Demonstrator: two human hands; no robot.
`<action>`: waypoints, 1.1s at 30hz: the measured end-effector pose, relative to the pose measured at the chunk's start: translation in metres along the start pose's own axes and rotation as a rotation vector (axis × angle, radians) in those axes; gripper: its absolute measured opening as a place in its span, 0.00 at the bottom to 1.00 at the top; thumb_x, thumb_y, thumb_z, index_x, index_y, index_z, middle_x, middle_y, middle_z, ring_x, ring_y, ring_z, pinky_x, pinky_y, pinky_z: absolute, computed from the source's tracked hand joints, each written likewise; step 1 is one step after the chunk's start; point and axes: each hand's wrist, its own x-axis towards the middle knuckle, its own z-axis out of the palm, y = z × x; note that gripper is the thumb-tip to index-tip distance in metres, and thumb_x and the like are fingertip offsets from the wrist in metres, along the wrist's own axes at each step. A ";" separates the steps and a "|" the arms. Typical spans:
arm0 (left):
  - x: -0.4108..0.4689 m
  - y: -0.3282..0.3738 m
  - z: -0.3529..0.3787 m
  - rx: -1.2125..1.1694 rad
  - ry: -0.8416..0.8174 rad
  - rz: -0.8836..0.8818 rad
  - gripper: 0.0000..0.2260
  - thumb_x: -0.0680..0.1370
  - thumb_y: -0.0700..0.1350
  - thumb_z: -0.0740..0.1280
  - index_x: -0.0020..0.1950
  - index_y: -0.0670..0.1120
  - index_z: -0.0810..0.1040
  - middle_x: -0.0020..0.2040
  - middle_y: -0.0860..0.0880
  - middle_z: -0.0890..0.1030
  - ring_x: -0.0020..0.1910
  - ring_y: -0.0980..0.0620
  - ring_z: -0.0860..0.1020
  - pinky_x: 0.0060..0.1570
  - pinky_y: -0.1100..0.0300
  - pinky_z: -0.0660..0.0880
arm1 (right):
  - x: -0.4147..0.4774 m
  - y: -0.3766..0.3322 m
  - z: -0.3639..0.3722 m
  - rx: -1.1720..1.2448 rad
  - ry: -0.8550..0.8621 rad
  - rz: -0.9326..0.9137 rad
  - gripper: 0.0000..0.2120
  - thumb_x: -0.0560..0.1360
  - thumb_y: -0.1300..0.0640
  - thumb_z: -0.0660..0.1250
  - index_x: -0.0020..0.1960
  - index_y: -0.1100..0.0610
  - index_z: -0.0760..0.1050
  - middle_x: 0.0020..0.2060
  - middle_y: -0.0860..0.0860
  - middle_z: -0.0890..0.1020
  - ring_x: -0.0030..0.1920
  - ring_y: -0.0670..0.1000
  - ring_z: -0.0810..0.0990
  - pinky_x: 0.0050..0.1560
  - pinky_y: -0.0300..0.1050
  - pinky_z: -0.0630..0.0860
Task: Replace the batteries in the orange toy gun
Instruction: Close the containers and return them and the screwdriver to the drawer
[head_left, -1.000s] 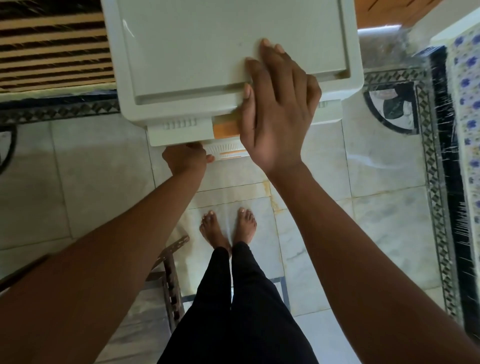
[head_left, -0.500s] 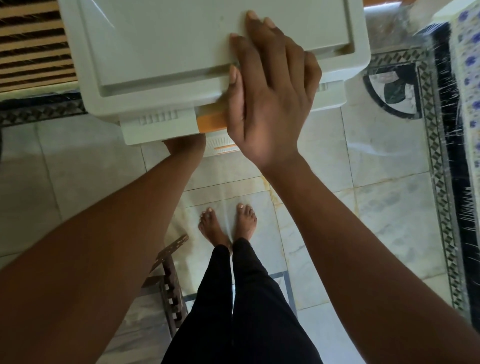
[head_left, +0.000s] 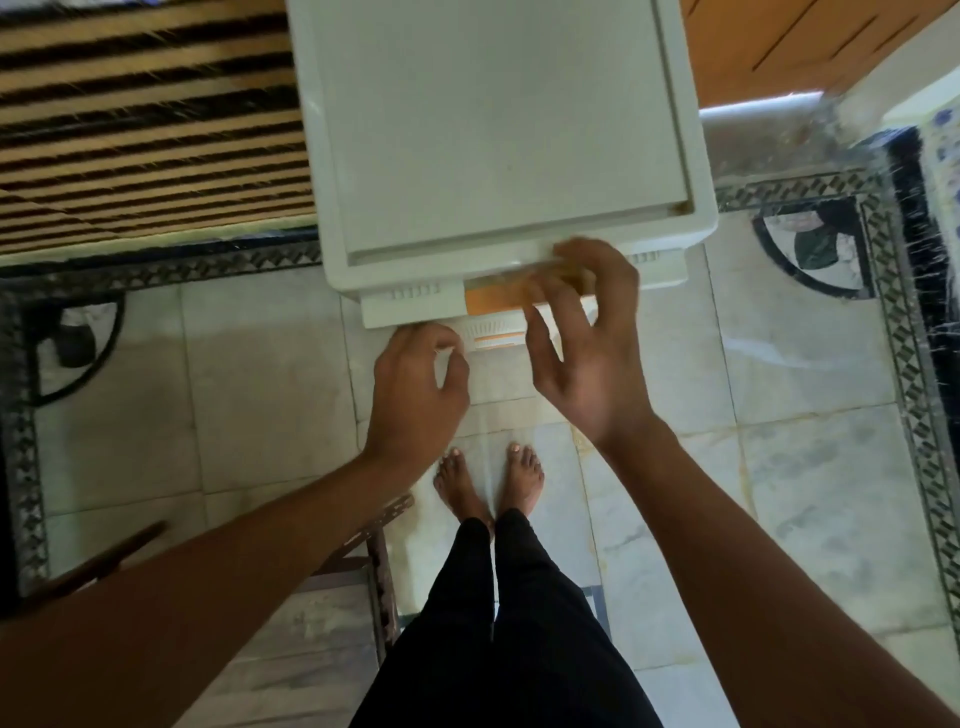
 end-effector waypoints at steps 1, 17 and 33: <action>0.009 0.040 -0.046 -0.042 0.005 0.075 0.04 0.77 0.34 0.69 0.51 0.41 0.80 0.49 0.49 0.82 0.50 0.54 0.80 0.55 0.65 0.77 | -0.003 -0.001 -0.003 -0.034 -0.016 0.009 0.12 0.78 0.65 0.70 0.59 0.68 0.82 0.61 0.69 0.78 0.64 0.66 0.75 0.64 0.61 0.73; 0.078 0.056 -0.100 0.527 -0.226 0.465 0.28 0.85 0.55 0.61 0.82 0.44 0.63 0.83 0.43 0.60 0.83 0.42 0.57 0.79 0.42 0.60 | 0.034 -0.022 -0.047 -0.173 -0.647 0.148 0.09 0.74 0.65 0.65 0.47 0.60 0.85 0.44 0.56 0.81 0.46 0.62 0.81 0.48 0.56 0.81; 0.082 0.041 -0.103 0.528 -0.274 0.513 0.43 0.76 0.65 0.68 0.83 0.43 0.59 0.84 0.42 0.57 0.84 0.41 0.54 0.78 0.39 0.60 | 0.013 -0.053 -0.063 -0.347 -1.426 0.223 0.07 0.77 0.52 0.71 0.51 0.55 0.77 0.46 0.50 0.79 0.44 0.52 0.80 0.45 0.47 0.76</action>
